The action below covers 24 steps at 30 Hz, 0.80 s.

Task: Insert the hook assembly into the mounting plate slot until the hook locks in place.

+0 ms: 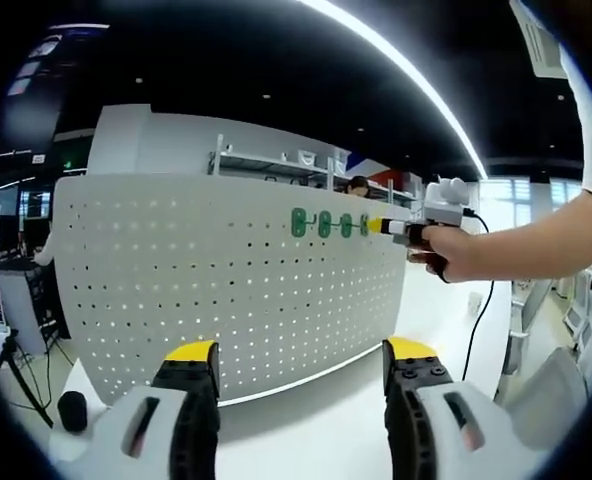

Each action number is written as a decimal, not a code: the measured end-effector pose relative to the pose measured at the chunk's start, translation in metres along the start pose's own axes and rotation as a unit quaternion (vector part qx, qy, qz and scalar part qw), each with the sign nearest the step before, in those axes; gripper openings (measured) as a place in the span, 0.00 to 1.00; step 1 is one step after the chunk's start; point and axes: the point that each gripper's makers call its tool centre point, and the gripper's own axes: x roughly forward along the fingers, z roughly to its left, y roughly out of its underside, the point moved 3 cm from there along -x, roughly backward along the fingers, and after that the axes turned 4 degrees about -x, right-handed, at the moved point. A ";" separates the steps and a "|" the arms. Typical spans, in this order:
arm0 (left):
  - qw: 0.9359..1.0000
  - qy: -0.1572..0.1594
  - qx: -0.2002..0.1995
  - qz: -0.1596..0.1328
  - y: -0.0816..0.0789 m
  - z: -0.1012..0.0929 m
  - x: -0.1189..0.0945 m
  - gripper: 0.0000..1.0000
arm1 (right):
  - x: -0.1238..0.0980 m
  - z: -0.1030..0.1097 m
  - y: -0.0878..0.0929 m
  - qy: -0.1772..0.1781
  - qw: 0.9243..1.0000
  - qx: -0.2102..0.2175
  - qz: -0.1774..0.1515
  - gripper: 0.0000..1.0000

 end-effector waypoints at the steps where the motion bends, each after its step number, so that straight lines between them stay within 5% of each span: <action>1: 1.000 0.001 -0.001 0.002 0.001 -0.001 0.000 0.68 | 0.000 0.001 0.000 0.006 1.000 -0.008 0.003 0.02; 7: 1.000 0.012 0.005 0.007 0.005 -0.009 0.003 0.66 | 0.001 0.003 0.003 0.050 0.999 -0.004 0.001 0.02; 20: 1.000 0.010 0.002 0.003 0.003 -0.006 -0.001 0.65 | -0.001 0.000 0.004 0.028 0.999 0.019 0.008 0.04; 24: 1.000 0.007 -0.004 0.002 0.004 -0.003 -0.003 0.66 | -0.004 0.005 0.003 0.015 1.000 0.016 0.006 0.14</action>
